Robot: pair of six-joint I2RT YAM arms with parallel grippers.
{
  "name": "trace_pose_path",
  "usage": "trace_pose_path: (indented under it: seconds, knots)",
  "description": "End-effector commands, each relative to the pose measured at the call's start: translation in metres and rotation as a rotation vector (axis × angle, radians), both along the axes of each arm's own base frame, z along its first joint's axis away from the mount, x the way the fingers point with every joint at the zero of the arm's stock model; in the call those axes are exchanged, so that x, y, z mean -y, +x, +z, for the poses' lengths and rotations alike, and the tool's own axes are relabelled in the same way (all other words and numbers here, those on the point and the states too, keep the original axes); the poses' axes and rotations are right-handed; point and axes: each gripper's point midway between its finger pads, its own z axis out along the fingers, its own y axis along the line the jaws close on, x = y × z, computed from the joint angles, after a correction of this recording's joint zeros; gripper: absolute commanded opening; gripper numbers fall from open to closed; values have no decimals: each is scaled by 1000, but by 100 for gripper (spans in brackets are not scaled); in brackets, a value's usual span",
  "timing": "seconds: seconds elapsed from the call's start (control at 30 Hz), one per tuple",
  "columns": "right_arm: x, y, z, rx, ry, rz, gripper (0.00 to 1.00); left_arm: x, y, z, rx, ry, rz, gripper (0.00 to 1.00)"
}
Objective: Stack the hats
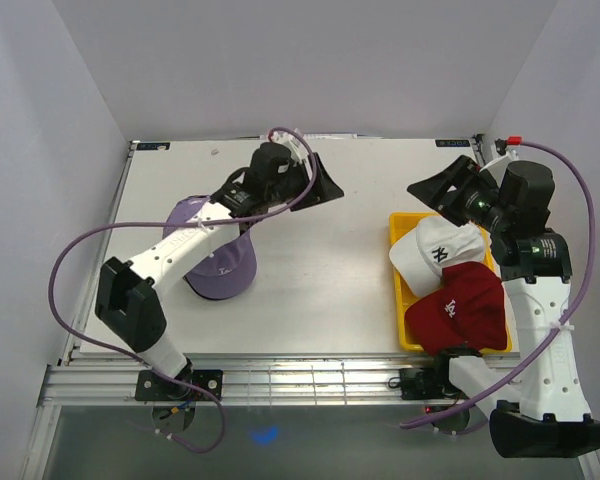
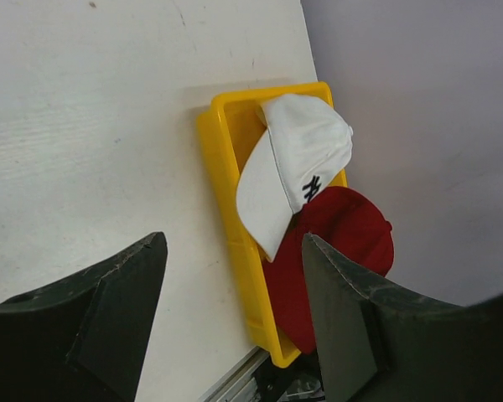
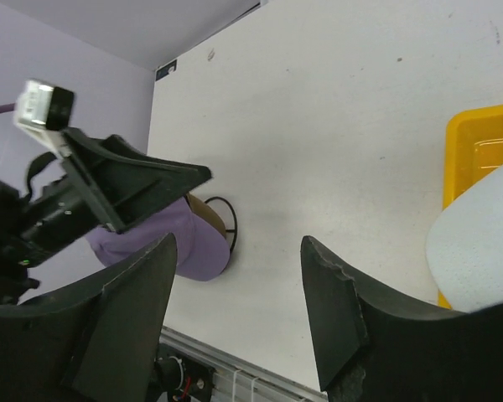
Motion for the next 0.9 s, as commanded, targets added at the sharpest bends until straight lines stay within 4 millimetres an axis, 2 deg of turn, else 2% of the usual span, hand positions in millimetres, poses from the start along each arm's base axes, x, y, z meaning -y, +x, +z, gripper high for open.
trace_pose_path:
  seconds: [0.0,0.17,0.23,0.27,0.33,0.37,0.47,0.5,0.57,0.6,0.63,0.87]
  knots:
    - [-10,-8,25,52,29,68,67,47,-27,-10,-24,-101,-109,76]
    - [-12,-5,22,59,33,76,67,89,-62,-60,-126,-103,-205,76]
    - [-15,-4,18,48,53,90,67,103,-70,-72,-153,-129,-222,76]
    - [-15,-4,16,46,54,95,67,110,-72,-87,-178,-134,-237,76]
    - [-16,-3,14,43,58,98,67,121,-73,-90,-191,-188,-254,76]
    - [-16,-2,14,46,56,96,67,126,-73,-104,-218,-185,-258,76]
    - [-16,-1,15,48,50,99,67,140,-74,-112,-241,-199,-272,76]
    - [-16,0,15,48,50,99,67,145,-74,-122,-259,-197,-275,76]
    - [-16,1,15,48,50,103,68,153,-73,-124,-271,-220,-274,76]
    - [-16,2,14,45,50,103,67,157,-73,-135,-287,-216,-271,76]
    - [-17,3,14,47,51,106,67,162,-72,-131,-277,-237,-282,76]
    - [-19,7,7,33,50,119,67,179,-70,-141,-302,-291,-284,76]
